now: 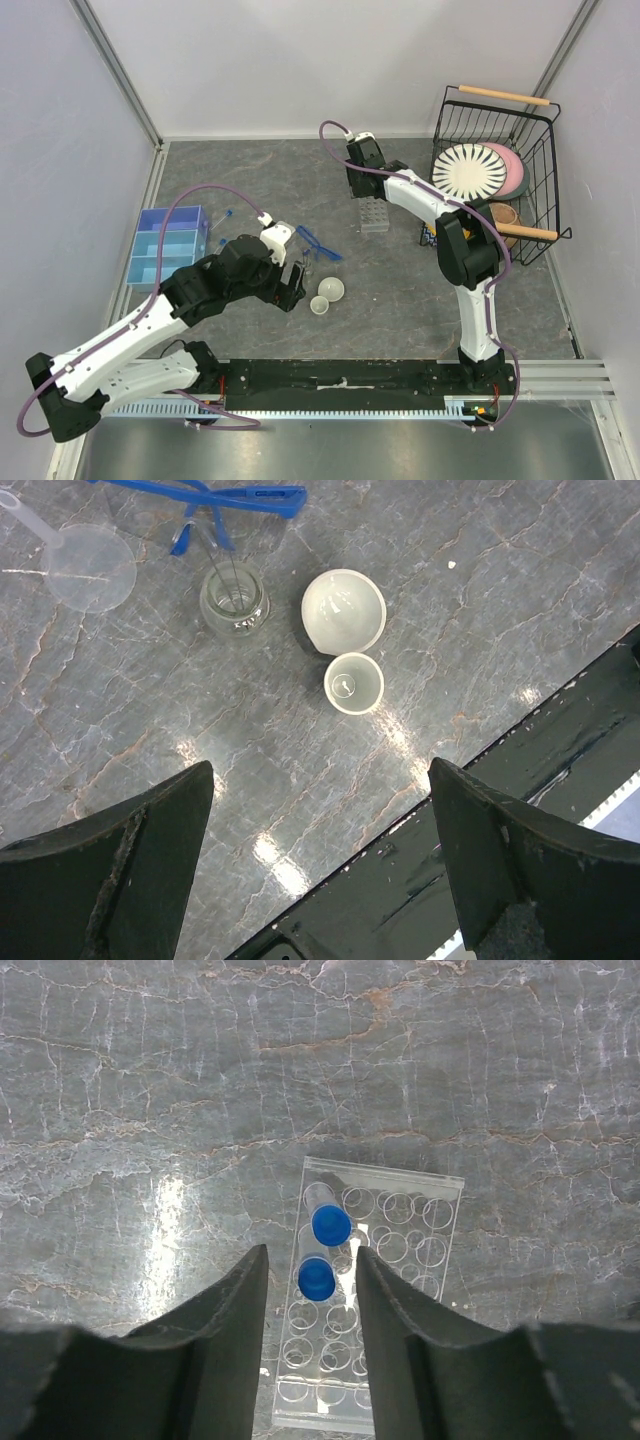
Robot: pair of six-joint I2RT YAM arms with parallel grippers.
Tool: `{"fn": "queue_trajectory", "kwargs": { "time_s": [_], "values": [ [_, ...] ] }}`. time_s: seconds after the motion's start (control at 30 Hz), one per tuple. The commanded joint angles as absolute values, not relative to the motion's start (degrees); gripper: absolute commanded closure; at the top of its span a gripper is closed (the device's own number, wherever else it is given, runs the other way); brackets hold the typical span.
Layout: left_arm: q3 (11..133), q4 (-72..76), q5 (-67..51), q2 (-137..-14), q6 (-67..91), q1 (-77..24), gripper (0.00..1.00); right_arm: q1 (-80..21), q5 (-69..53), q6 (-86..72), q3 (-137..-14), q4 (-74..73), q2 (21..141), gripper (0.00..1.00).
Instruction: Organize the chemistry lab equipment
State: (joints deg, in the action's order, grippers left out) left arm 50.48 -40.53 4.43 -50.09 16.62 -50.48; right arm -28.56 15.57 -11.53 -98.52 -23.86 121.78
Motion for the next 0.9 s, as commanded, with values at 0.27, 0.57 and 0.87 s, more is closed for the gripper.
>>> {"fn": "queue_trajectory", "kwargs": {
  "time_s": [0.27,0.57,0.87],
  "values": [
    [57.03,-43.41,12.54,-55.54,16.61,-50.01,0.03,-30.14,18.72,-9.85,-99.50,-25.49,109.00,0.48],
    [63.36,-47.72,19.78,-62.40,15.03,-44.67,0.01,-35.85,21.44,-9.49,-86.58,-24.52,89.40,0.46],
    [64.25,-48.96,13.01,-62.40,7.40,-31.48,0.00,-42.88,19.51,-12.65,-77.61,-24.43,76.21,0.46]
  ]
}}
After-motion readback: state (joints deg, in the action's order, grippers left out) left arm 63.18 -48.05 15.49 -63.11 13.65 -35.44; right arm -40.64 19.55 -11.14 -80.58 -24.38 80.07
